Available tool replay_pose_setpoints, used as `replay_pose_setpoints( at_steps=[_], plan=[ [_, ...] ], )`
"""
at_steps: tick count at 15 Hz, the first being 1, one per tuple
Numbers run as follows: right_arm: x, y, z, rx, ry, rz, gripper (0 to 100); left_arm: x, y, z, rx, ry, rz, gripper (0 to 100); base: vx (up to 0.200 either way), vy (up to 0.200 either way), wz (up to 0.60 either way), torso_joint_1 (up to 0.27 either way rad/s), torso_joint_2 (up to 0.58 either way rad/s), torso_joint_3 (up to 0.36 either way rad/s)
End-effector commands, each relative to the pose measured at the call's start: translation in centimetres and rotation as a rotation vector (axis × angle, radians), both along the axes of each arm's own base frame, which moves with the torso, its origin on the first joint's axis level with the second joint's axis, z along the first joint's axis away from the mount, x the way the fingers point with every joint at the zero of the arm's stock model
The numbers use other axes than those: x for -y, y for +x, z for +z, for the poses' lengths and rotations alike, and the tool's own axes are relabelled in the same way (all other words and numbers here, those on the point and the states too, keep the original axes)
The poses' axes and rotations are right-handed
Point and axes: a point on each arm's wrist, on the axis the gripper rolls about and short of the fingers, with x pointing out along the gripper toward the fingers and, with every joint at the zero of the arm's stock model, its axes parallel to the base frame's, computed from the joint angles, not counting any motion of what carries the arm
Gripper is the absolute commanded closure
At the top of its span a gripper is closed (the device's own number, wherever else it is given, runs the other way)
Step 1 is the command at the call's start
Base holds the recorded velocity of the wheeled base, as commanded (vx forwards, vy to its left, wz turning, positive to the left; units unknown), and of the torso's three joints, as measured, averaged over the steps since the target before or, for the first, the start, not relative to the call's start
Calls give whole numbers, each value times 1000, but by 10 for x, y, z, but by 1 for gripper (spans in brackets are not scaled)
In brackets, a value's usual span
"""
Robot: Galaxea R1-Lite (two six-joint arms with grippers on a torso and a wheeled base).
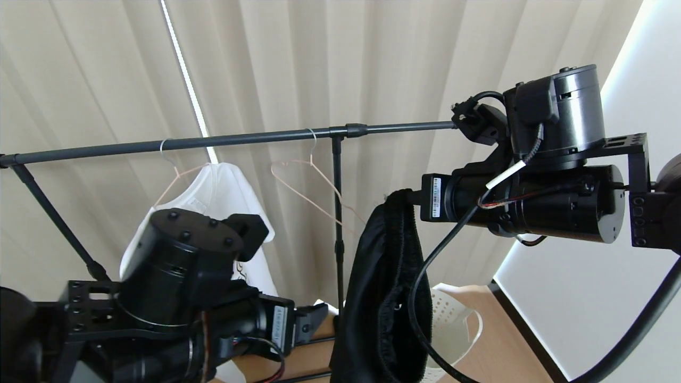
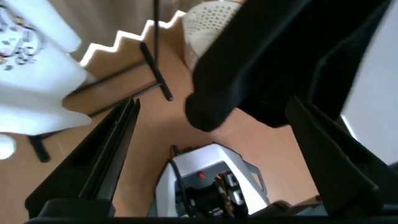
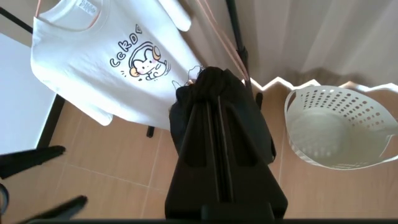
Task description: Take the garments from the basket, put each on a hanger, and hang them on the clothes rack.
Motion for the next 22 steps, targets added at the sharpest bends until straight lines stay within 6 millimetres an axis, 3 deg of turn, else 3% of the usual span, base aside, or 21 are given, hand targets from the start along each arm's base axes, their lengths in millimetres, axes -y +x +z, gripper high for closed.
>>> replay_pose_setpoints(
  at_steps=[1,11,14,16,22],
  plan=[
    [-5,0,-3,-5,-2,13,100,41,4,-19,-74,9,-54,0,0,0,0,0,0,0],
    [-10,-5,2,8,36,11,100,114,58,-17,-53,-90,0,0,0,0,0,0,0,0],
    [-5,-10,9,27,45,-3,100,109,67,-20,-46,-77,54,0,0,0,0,0,0,0],
    [1,-16,18,49,64,-4,100,107,87,-35,-10,4,128,0,0,0,0,0,0,0],
    [12,-10,21,63,62,-48,100,86,82,-55,-14,111,215,0,0,0,0,0,0,0]
  ],
)
